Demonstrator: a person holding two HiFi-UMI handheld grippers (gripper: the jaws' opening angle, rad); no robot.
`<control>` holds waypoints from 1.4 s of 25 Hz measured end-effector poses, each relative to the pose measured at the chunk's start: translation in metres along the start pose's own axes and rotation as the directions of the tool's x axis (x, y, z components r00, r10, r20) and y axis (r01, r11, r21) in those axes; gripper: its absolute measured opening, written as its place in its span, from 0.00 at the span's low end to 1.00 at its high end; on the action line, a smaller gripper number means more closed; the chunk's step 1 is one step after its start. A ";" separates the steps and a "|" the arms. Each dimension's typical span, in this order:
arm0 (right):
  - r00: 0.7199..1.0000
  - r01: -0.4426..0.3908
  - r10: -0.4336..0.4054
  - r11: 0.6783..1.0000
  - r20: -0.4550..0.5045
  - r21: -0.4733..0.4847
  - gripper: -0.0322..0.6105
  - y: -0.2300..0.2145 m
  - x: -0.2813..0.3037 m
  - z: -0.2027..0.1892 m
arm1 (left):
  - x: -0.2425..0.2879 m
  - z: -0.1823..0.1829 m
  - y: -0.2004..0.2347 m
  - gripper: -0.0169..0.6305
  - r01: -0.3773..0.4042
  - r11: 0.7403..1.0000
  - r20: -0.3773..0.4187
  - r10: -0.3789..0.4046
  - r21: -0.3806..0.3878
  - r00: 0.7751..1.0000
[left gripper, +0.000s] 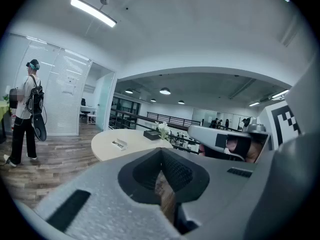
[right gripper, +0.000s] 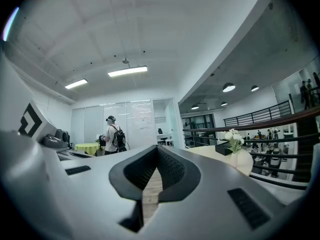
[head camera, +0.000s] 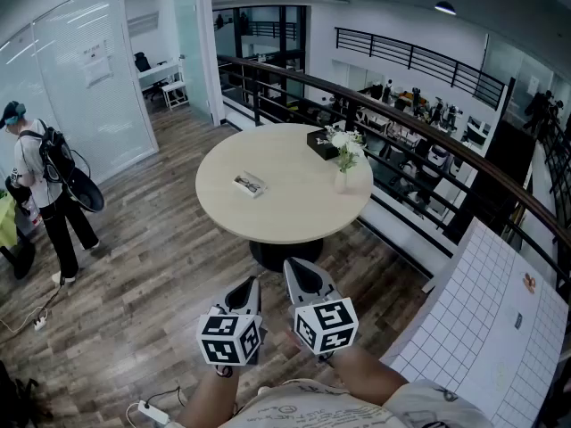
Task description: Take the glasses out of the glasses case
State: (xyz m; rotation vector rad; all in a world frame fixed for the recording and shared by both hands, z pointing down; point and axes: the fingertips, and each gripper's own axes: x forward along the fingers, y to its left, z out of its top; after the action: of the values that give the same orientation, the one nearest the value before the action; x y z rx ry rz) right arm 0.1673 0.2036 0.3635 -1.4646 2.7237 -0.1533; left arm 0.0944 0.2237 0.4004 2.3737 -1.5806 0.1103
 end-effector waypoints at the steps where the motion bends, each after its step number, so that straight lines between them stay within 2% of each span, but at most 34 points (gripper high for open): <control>1: 1.000 -0.002 0.002 1.000 -0.003 0.000 0.07 0.001 0.001 -0.001 | 0.000 0.000 0.001 0.05 -0.003 1.000 0.000 0.003 0.000 1.000; 17: 1.000 -0.009 0.009 1.000 -0.026 0.006 0.07 0.025 0.029 -0.017 | -0.006 0.001 0.042 0.05 -0.028 1.000 -0.002 0.028 -0.008 1.000; 26: 0.999 0.007 -0.007 1.000 -0.031 0.015 0.07 0.061 0.050 -0.032 | -0.027 -0.006 0.083 0.05 -0.024 1.000 0.001 0.024 -0.013 1.000; 35: 0.997 -0.018 0.018 1.000 -0.082 -0.003 0.07 0.086 0.077 -0.053 | -0.039 -0.016 0.124 0.05 -0.055 0.998 -0.017 0.054 -0.028 0.998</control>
State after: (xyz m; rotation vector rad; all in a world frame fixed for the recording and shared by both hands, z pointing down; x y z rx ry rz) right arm 0.0491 0.1896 0.4076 -1.4662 2.8014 -0.2119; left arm -0.0329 0.2187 0.4310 2.3028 -1.6291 0.1171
